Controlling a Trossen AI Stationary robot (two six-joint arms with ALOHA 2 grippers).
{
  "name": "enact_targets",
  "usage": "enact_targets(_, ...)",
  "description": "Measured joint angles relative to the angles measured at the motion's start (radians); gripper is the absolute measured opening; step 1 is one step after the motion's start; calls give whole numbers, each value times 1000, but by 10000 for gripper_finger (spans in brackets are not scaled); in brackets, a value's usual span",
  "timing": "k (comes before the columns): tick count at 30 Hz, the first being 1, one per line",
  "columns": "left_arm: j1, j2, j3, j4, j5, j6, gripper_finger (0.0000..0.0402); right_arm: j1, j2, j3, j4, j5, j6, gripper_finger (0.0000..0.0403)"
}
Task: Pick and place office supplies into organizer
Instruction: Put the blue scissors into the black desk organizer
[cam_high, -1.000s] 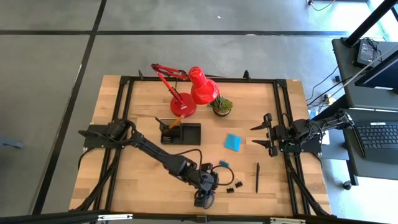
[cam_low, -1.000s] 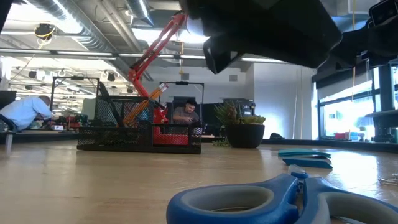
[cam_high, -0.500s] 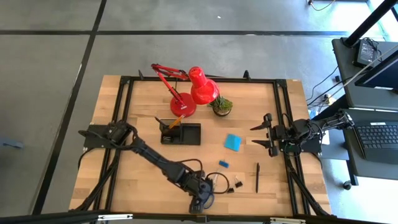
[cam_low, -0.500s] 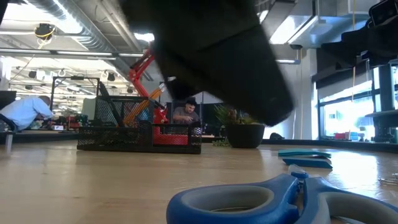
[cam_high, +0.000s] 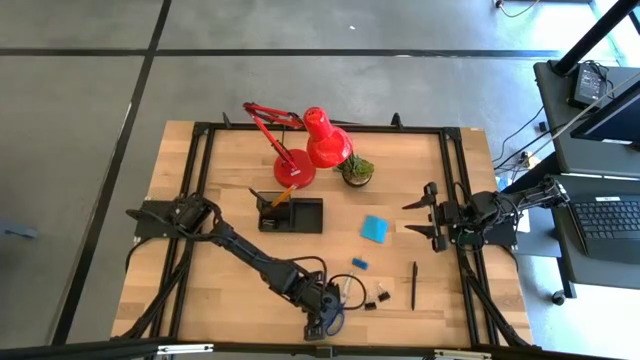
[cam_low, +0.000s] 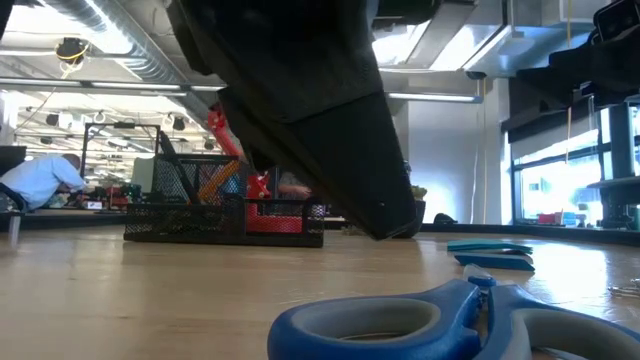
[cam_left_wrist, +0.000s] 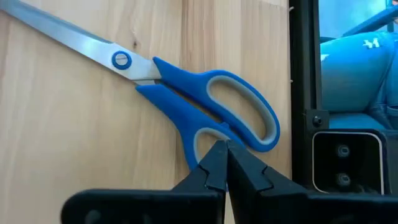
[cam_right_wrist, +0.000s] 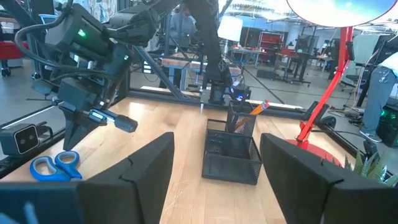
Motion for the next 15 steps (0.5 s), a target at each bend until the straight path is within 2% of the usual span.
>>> enact_targets(10,4,62,0,27,69,-21,2,0,0,0,0,0,-14,242)
enact_targets(15,7,58,5,-51,75,-56,1,0,0,0,0,0,-14,242)
